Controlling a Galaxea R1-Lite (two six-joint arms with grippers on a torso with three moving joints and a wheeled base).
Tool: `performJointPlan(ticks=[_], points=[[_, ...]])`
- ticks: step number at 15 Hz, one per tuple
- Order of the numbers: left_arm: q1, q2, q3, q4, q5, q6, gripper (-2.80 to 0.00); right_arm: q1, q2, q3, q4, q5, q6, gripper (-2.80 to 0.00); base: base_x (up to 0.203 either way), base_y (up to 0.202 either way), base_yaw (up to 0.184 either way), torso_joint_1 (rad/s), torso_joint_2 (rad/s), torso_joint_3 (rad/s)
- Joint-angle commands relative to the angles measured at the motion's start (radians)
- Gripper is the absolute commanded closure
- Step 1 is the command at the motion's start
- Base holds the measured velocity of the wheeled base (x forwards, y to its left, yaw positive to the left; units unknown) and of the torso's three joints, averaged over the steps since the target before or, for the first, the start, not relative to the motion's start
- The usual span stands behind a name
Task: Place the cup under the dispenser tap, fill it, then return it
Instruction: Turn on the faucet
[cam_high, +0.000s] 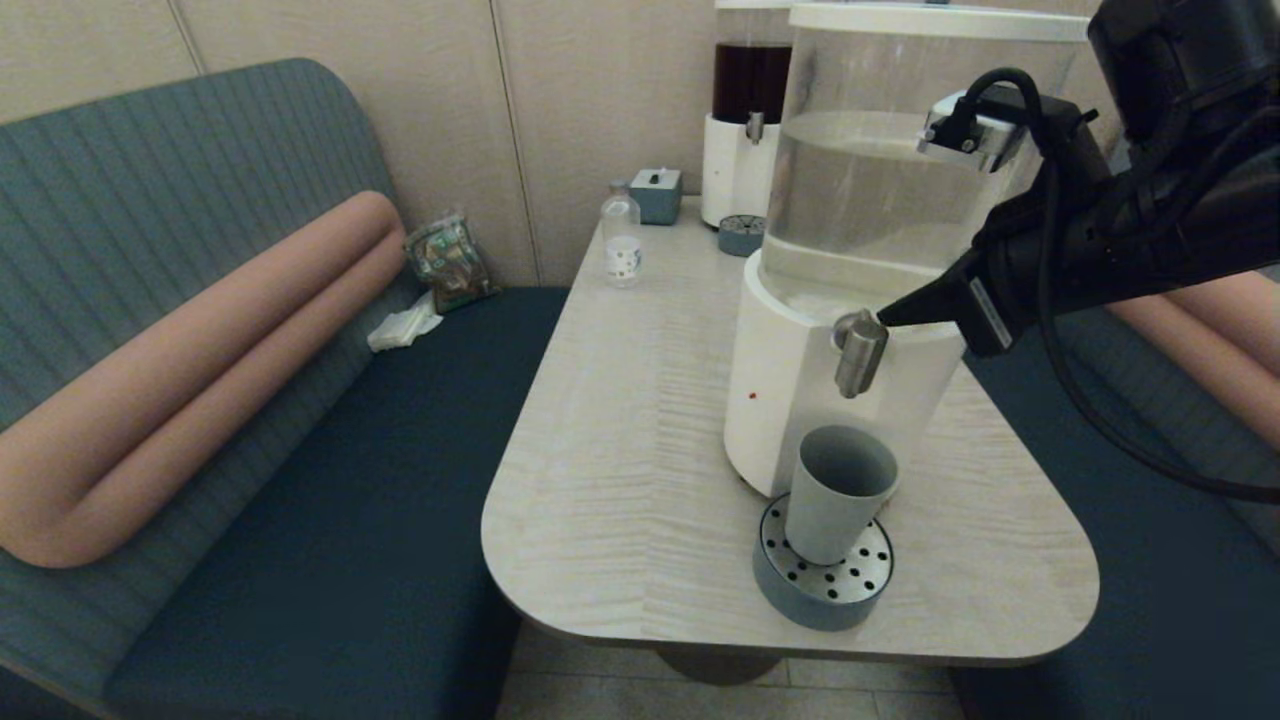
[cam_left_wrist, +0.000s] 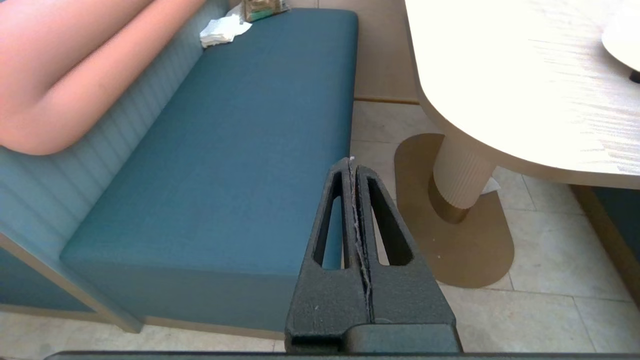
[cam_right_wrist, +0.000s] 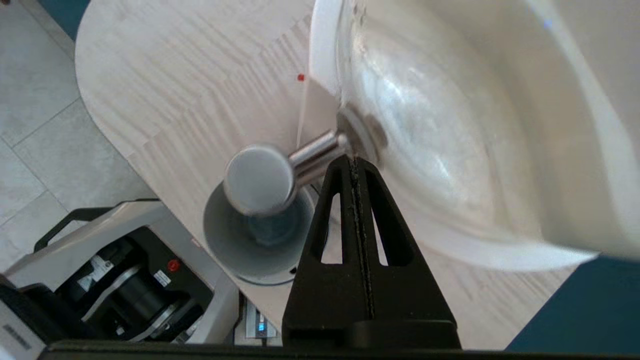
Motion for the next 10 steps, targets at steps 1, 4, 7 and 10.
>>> performJointPlan(ticks=[1,4,7,10], points=[[0.001,0.003,0.002,-0.001,0.000,-0.001,0.00,0.003,0.022,-0.015,0.004,0.001,-0.002,0.00,0.000,0.000,0.000,0.000,0.00,0.000],[0.000,0.003,0.002,-0.001,0.000,-0.001,0.00,0.006,0.043,-0.028,0.004,0.001,-0.022,0.00,0.000,0.000,0.000,0.000,0.00,0.000],[0.001,0.003,0.002,-0.001,0.000,-0.001,0.00,0.021,0.057,-0.034,0.005,0.003,-0.022,0.00,0.000,0.000,0.000,0.000,0.00,0.000],[0.001,0.001,0.002,-0.001,0.000,-0.001,0.00,0.033,0.069,-0.059,0.005,0.003,-0.025,0.00,0.000,0.000,0.000,0.000,0.00,0.000]])
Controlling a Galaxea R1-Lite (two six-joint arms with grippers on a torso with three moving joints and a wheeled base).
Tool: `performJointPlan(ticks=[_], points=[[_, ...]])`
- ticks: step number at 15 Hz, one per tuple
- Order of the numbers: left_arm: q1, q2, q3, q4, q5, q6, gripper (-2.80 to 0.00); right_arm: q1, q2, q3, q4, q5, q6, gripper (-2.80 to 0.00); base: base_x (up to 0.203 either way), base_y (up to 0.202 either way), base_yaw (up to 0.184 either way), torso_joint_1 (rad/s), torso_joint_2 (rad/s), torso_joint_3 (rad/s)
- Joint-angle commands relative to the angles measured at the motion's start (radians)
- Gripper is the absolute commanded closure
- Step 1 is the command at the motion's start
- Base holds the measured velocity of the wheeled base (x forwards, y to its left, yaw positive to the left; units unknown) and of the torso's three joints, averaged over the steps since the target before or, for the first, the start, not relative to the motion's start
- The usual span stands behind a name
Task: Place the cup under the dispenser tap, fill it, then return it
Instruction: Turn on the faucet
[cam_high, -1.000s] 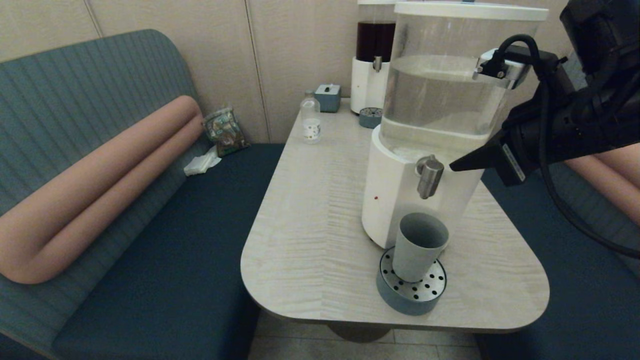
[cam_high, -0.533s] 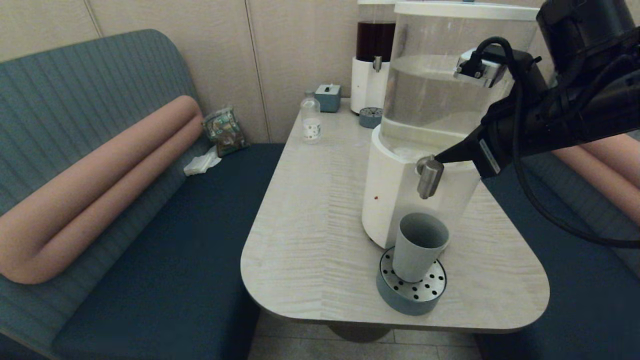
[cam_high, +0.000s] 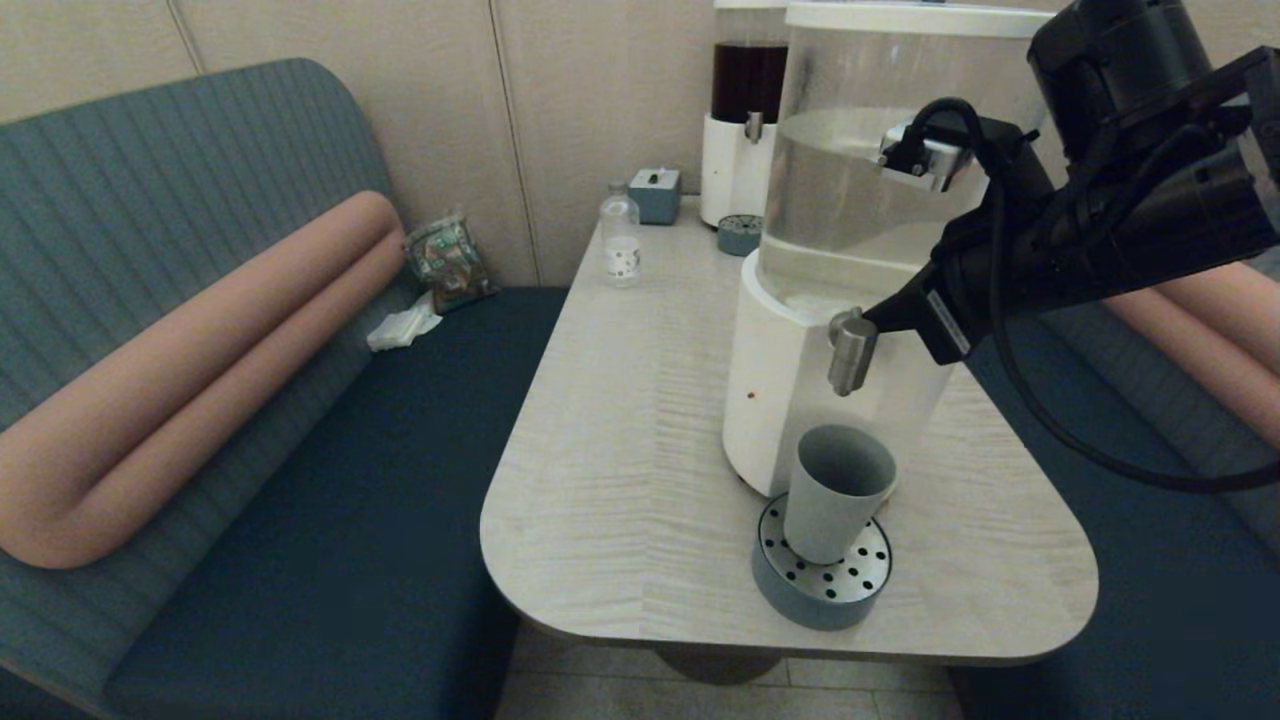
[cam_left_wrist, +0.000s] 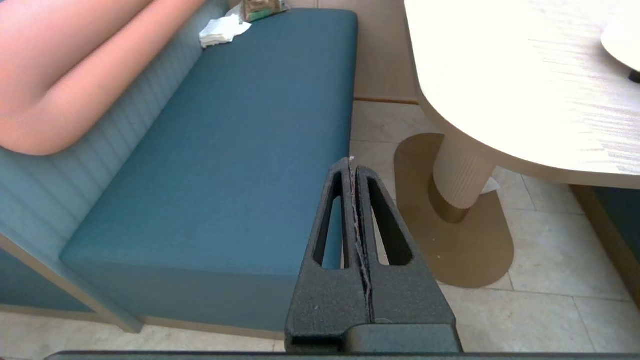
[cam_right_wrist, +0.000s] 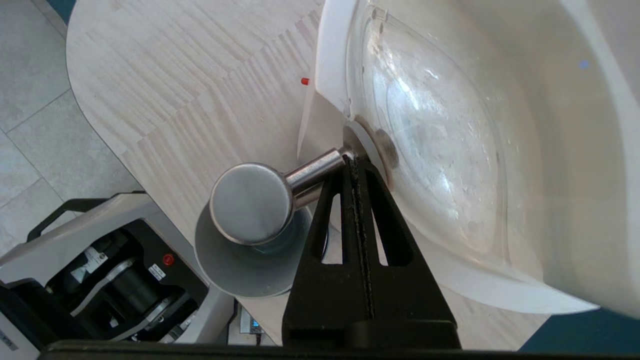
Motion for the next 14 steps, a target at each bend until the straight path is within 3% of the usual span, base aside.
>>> performJointPlan(ticks=[1,14], points=[[0.001,0.001,0.002,0.000,0.000,-0.001,0.00,0.006,0.008,-0.014,-0.001,0.003,-0.014,0.00,0.000,0.000,0.000,0.000,0.00,0.000],[0.001,0.001,0.002,0.000,0.000,-0.001,0.00,0.046,0.032,-0.046,-0.001,0.020,-0.055,0.00,0.000,0.000,0.000,0.000,0.00,0.000]])
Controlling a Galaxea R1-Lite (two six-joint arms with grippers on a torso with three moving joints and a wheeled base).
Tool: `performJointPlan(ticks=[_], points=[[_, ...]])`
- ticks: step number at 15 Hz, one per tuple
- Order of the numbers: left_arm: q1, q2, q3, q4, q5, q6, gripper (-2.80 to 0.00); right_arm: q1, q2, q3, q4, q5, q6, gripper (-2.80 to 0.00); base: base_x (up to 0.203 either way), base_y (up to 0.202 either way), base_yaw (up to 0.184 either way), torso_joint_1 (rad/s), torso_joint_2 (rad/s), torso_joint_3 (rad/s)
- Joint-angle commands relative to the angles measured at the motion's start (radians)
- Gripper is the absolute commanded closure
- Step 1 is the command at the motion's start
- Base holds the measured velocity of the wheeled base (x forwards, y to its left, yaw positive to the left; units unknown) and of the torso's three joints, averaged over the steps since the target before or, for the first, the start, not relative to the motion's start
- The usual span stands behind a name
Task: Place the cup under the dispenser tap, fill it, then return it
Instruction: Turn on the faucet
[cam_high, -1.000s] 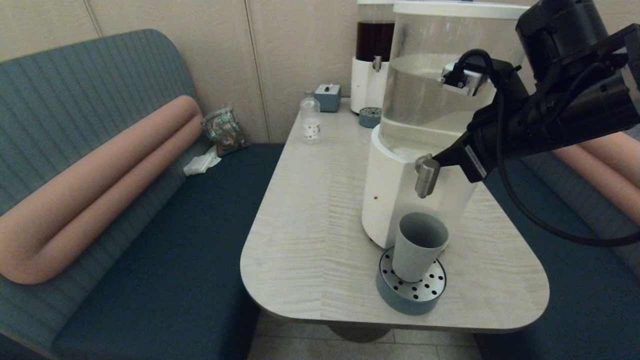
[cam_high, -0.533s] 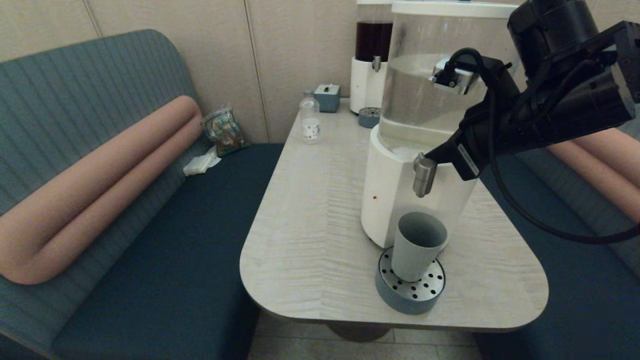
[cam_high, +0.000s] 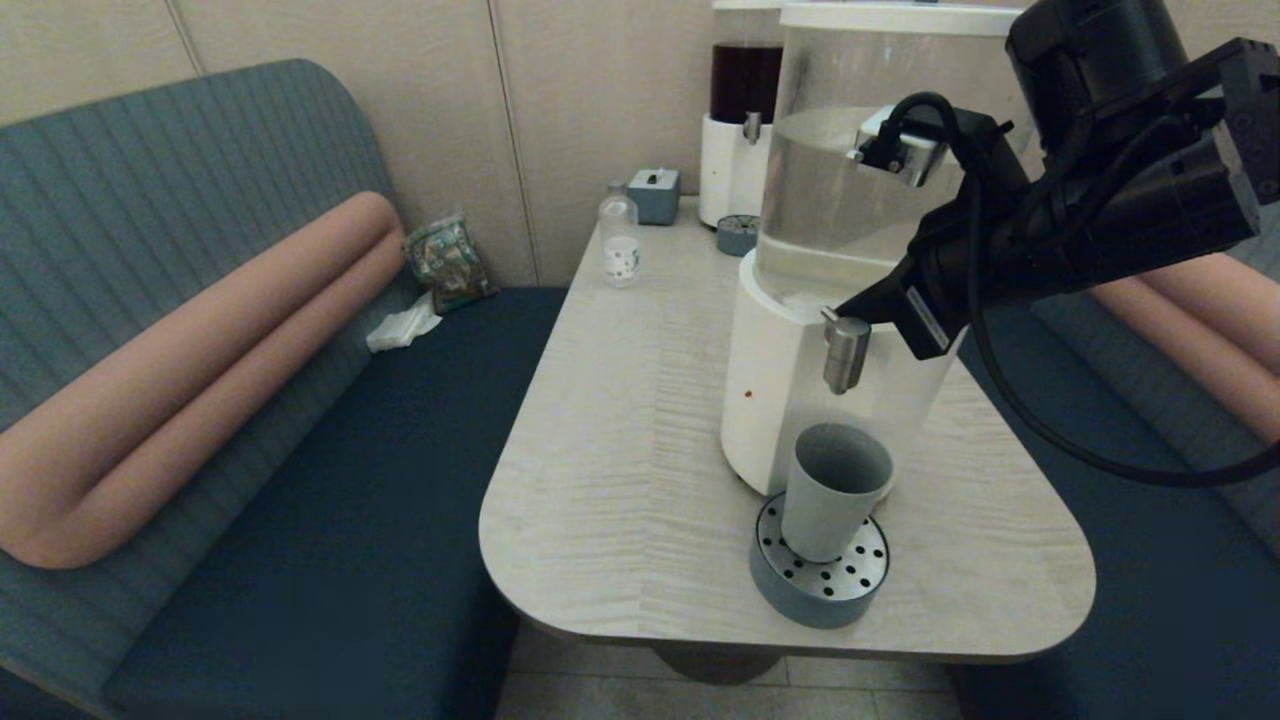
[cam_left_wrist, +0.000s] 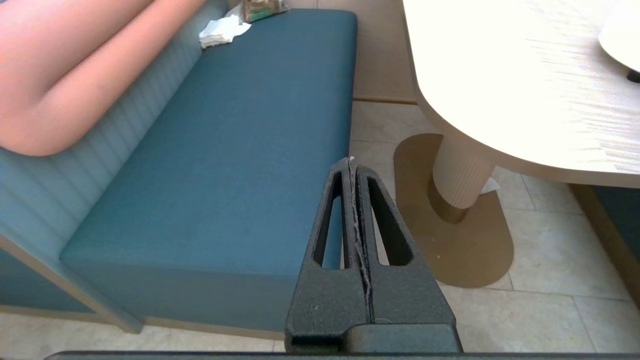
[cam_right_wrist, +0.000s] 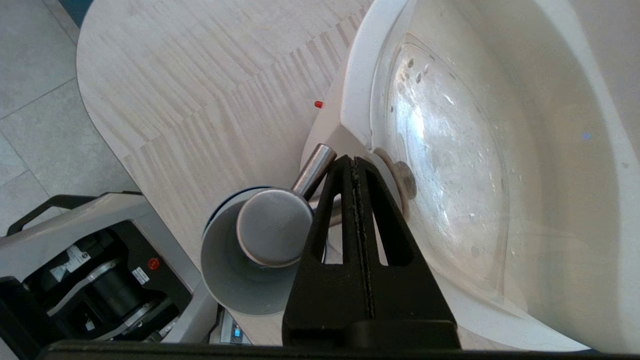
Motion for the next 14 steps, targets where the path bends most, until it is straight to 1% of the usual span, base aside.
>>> performJointPlan(ticks=[1,7,11,14], points=[[0.001,0.000,0.002,0.000,0.001,-0.001,0.00,0.009,-0.001,0.000,0.005,0.003,-0.002,0.00,0.000,0.000,0.000,0.000,0.00,0.000],[0.001,0.001,0.002,0.000,0.001,-0.001,0.00,0.007,-0.009,0.003,0.005,0.000,0.000,0.00,0.000,0.000,0.000,0.000,0.00,0.000],[0.000,0.001,0.002,0.000,0.001,-0.001,0.00,-0.024,-0.026,0.010,-0.005,-0.001,0.000,0.00,0.000,0.000,0.000,0.000,0.00,0.000],[0.000,0.001,0.002,0.000,0.001,-0.001,0.00,-0.066,-0.050,0.018,-0.010,-0.001,0.005,0.00,0.000,0.000,0.000,0.000,0.00,0.000]])
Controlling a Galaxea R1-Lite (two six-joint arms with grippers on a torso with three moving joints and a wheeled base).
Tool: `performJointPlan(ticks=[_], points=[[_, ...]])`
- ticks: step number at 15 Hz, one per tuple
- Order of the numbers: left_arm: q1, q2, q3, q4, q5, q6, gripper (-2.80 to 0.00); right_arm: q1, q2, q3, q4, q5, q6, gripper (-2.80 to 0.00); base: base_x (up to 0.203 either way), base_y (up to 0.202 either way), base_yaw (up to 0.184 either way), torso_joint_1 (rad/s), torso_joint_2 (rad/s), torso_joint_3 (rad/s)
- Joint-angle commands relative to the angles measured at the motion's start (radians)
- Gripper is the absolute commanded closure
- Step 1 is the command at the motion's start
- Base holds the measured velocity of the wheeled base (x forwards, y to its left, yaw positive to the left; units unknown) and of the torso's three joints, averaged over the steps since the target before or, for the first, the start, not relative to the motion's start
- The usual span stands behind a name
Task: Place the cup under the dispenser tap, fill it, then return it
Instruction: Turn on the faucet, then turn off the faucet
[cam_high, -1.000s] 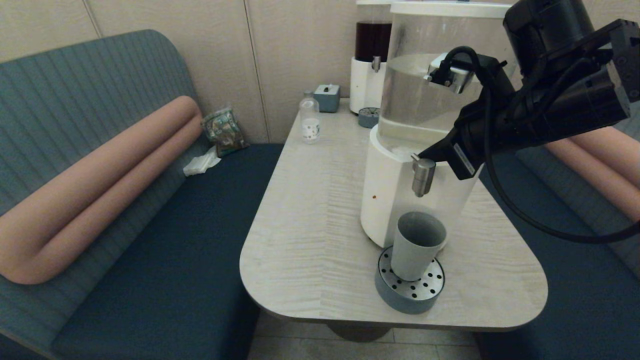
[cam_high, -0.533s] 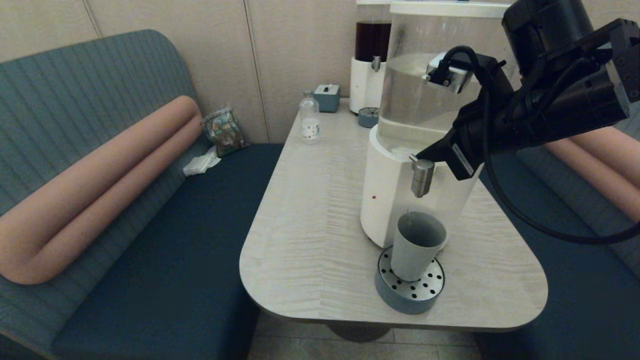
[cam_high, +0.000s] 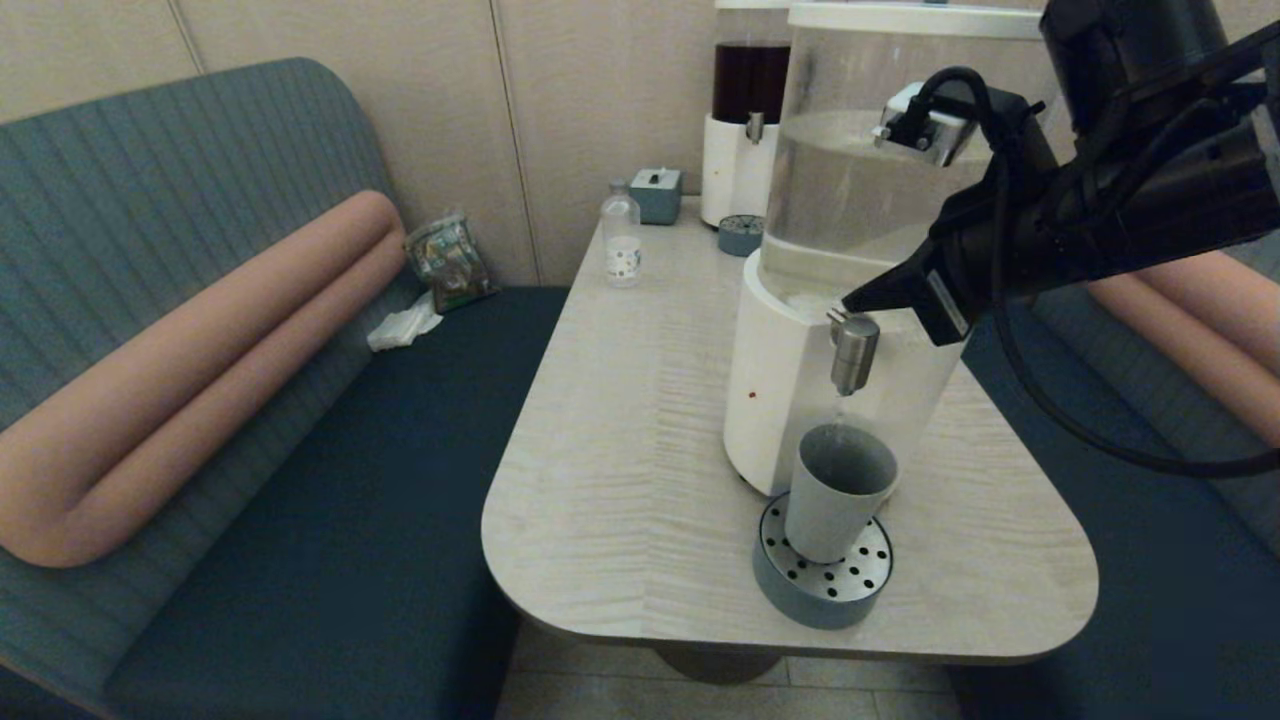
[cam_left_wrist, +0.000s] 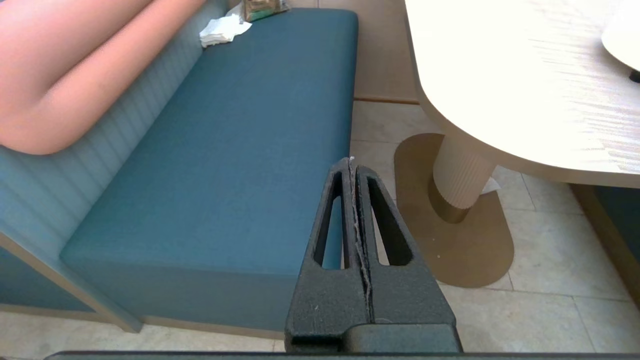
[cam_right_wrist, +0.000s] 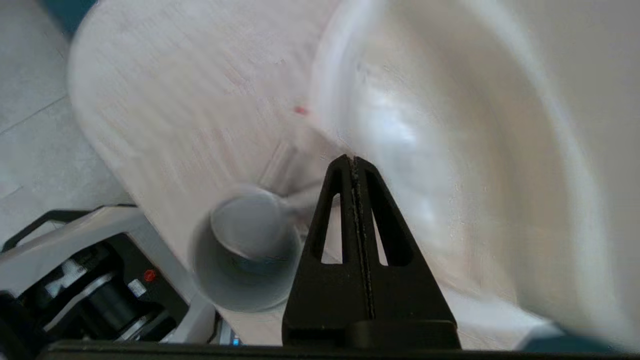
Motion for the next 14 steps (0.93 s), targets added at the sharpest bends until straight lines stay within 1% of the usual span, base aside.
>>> performJointPlan(ticks=[1,6,9,12,14], points=[[0.001,0.001,0.002,0.000,0.000,0.000,0.00,-0.009,-0.024,0.013,0.006,-0.005,-0.002,0.00,0.000,0.000,0.000,0.000,0.00,0.000],[0.000,0.001,0.002,0.000,0.000,0.000,0.00,-0.024,-0.108,0.093,0.004,-0.009,-0.002,0.00,0.000,0.000,0.000,0.000,0.00,0.000],[0.000,0.000,0.002,0.000,0.000,0.000,0.00,-0.026,-0.256,0.261,-0.014,-0.010,0.008,0.00,0.000,0.000,0.000,0.000,0.00,0.000],[0.001,0.000,0.002,0.000,0.000,0.000,0.00,-0.032,-0.434,0.478,-0.082,-0.014,0.010,0.00,0.000,0.000,0.000,0.000,0.00,0.000],[0.001,0.001,0.002,0.000,0.000,0.000,0.00,-0.061,-0.551,0.635,-0.117,-0.029,0.007,0.00,0.000,0.000,0.000,0.000,0.00,0.000]])
